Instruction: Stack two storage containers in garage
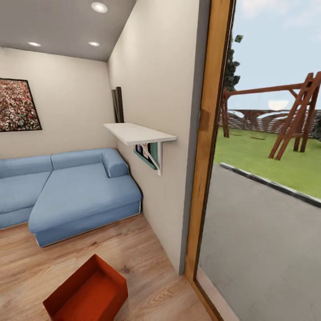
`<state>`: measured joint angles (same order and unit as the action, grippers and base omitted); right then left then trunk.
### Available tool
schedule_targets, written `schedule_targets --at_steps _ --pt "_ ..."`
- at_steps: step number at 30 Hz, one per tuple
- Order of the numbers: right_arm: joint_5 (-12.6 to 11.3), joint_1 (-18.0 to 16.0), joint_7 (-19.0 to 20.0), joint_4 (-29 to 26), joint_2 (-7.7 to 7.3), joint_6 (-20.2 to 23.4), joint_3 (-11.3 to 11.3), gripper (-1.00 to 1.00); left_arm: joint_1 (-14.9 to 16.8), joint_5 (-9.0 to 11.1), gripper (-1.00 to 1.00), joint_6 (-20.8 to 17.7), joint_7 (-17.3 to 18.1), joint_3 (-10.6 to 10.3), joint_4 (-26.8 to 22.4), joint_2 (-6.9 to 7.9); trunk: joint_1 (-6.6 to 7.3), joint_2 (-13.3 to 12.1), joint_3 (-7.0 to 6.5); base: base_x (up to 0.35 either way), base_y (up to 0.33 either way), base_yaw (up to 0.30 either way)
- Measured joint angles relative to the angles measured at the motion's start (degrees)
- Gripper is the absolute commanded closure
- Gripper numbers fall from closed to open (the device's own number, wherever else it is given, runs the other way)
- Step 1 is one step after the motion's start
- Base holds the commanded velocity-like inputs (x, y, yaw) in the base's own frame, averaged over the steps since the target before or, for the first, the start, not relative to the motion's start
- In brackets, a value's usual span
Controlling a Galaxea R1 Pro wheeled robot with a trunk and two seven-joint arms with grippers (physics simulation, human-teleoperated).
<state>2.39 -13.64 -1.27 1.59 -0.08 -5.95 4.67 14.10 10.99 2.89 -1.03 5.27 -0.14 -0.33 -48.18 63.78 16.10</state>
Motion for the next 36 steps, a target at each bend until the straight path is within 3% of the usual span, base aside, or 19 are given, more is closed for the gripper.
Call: schedule_targets --at_steps 36 --pt "-0.16 0.00 -0.56 0.03 0.09 0.00 0.00 -1.00 0.00 0.03 -1.00 -0.08 -0.08 0.00 0.07 0.09 0.00 0.00 0.00 0.000 0.000 0.282"
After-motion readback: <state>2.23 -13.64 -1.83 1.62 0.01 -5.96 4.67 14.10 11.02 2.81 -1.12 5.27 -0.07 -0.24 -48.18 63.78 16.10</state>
